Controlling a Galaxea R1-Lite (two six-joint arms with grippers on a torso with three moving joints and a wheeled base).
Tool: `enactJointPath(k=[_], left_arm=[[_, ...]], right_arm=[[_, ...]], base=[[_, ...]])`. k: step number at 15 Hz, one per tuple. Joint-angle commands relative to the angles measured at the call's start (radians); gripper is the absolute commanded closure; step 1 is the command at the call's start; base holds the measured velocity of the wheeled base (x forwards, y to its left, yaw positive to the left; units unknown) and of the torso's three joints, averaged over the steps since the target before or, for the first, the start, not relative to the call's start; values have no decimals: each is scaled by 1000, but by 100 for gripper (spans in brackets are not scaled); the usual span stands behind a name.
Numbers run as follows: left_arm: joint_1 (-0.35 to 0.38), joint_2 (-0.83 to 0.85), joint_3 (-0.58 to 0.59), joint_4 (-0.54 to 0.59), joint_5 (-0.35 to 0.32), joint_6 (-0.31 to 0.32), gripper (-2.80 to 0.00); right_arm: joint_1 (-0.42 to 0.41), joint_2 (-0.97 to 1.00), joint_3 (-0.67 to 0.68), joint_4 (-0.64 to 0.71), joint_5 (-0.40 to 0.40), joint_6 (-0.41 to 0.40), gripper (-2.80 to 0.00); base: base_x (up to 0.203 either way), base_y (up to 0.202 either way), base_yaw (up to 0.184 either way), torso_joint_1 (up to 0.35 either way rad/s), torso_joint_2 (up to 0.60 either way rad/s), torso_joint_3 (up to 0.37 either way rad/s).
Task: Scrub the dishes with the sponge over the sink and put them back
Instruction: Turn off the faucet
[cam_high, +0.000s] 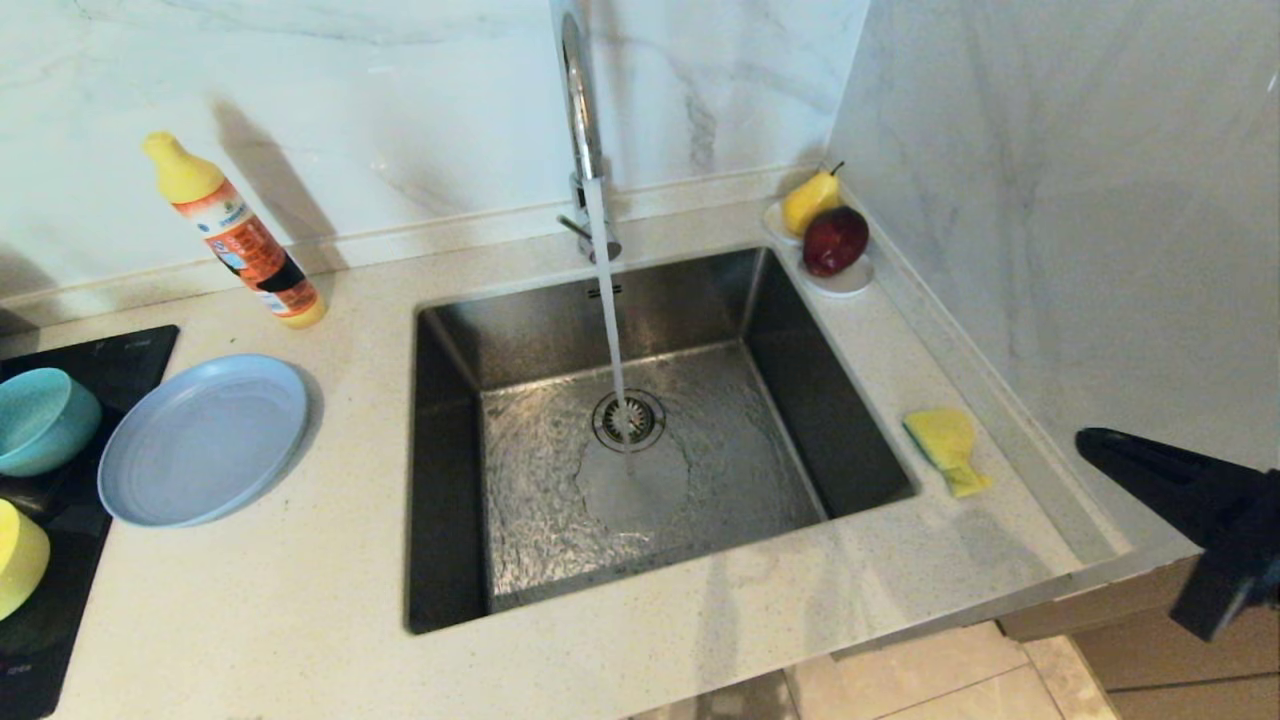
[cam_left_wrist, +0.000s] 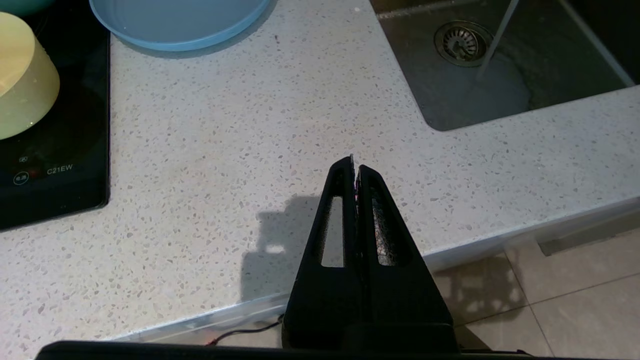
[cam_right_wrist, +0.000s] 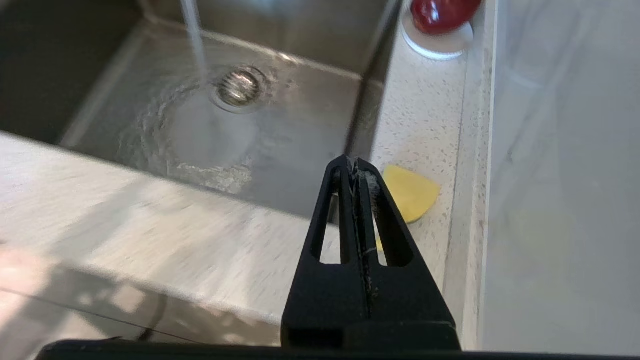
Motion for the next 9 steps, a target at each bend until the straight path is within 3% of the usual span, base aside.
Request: enactJointPath(k=[1, 3, 6, 9], left_arm=[[0, 2, 0, 0, 0, 0, 0], [1, 2, 0, 0, 0, 0, 0], [2, 2, 0, 0, 0, 0, 0], [1, 2, 0, 0, 0, 1, 0]], right_arm=[[-69, -232, 28, 118, 118, 6, 0], [-158, -356, 37, 289, 267, 11, 0], [-349, -453, 51, 411, 492, 38, 0], [-507, -596, 96, 474, 590, 48, 0]], base=[[0, 0, 0, 0, 0, 0], [0, 0, 0, 0, 0, 0], [0, 0, 0, 0, 0, 0], [0, 0, 0, 0, 0, 0]])
